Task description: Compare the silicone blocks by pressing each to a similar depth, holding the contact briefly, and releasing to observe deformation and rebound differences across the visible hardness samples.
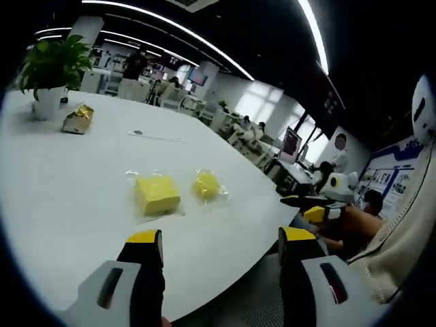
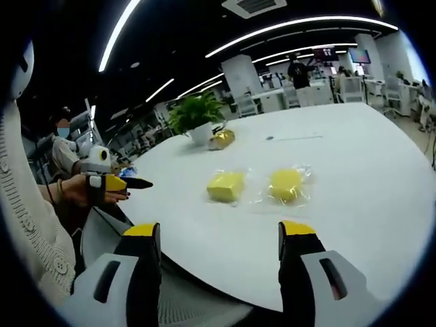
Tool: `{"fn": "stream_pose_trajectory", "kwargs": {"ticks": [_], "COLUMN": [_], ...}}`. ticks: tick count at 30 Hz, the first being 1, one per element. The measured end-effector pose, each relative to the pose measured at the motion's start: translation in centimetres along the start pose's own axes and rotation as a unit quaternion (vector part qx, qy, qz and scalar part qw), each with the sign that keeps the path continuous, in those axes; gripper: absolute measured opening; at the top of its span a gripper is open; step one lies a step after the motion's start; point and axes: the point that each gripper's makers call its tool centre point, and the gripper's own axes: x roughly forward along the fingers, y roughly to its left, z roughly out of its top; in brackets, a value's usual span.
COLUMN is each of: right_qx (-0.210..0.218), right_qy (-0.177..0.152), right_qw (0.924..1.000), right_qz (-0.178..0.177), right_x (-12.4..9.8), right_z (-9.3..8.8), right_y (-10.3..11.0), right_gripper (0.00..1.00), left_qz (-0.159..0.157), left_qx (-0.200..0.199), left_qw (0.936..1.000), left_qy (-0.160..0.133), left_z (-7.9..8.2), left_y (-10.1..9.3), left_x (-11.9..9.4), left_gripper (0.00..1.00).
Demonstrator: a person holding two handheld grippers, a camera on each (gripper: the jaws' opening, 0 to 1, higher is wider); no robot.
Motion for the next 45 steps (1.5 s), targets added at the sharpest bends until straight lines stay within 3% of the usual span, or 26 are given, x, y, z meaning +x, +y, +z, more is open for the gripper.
{"fn": "stream_pose_trajectory", "kwargs": {"ticks": [3, 7, 10, 13, 16, 22, 26, 35, 38, 40, 44, 45], "right_qx": [0.012, 0.018, 0.027, 0.033, 0.036, 0.049, 0.061, 0.079, 0.087, 0.087, 0.092, 0.093], "right_qy": [-0.011, -0.009, 0.005, -0.002, -0.004, -0.006, -0.002, 0.003, 0.01, 0.013, 0.009, 0.007], "right_qw": [0.9999, 0.9998, 0.9996, 0.9995, 0.9993, 0.9988, 0.9981, 0.9965, 0.9956, 0.9954, 0.9945, 0.9943], "right_qz": [0.001, 0.004, 0.003, 0.003, 0.001, -0.001, -0.012, -0.026, -0.035, -0.039, -0.049, -0.051], "right_x": [0.1, 0.5, 0.8, 0.7, 0.7, 0.6, 0.4, -0.4, -0.8, -1.1, -1.6, -1.7], "right_z": [0.4, 0.2, -0.3, -0.3, -0.5, -0.9, -1.5, -3.0, -3.6, -3.9, -3.9, -3.9], "right_y": [-0.2, -0.3, -0.6, -0.8, -1.0, -1.6, -2.4, -3.8, -4.4, -4.8, -5.6, -5.8], "right_gripper": [0.65, 0.64, 0.64, 0.64, 0.64, 0.62, 0.63, 0.63, 0.62, 0.61, 0.62, 0.62], "left_qz": [-0.008, -0.029, -0.033, -0.05, -0.064, -0.081, -0.066, -0.036, -0.03, -0.026, -0.012, -0.002], "left_qx": [-0.012, -0.075, -0.078, -0.09, -0.095, -0.107, -0.129, -0.159, -0.182, -0.221, -0.247, -0.266], "left_qw": [0.9999, 0.9966, 0.9962, 0.9944, 0.9934, 0.9906, 0.9874, 0.9811, 0.9762, 0.9664, 0.9601, 0.9552], "left_qy": [-0.002, -0.019, -0.02, -0.021, -0.007, 0.027, 0.063, 0.105, 0.114, 0.13, 0.131, 0.13], "left_z": [0.9, 3.2, 4.8, 6.5, 7.7, 8.3, 7.5, 5.6, 5.2, 4.6, 4.2, 4.1], "left_y": [0.1, -0.3, -0.1, -0.6, -1.2, -1.7, -0.7, 2.5, 3.2, 3.4, 4.6, 5.0], "left_x": [0.7, 2.3, 3.6, 5.4, 7.7, 12.2, 15.5, 20.8, 22.2, 23.2, 25.3, 25.8], "left_gripper": [0.69, 0.68, 0.66, 0.69, 0.7, 0.68, 0.67, 0.65, 0.66, 0.67, 0.67, 0.67]}}
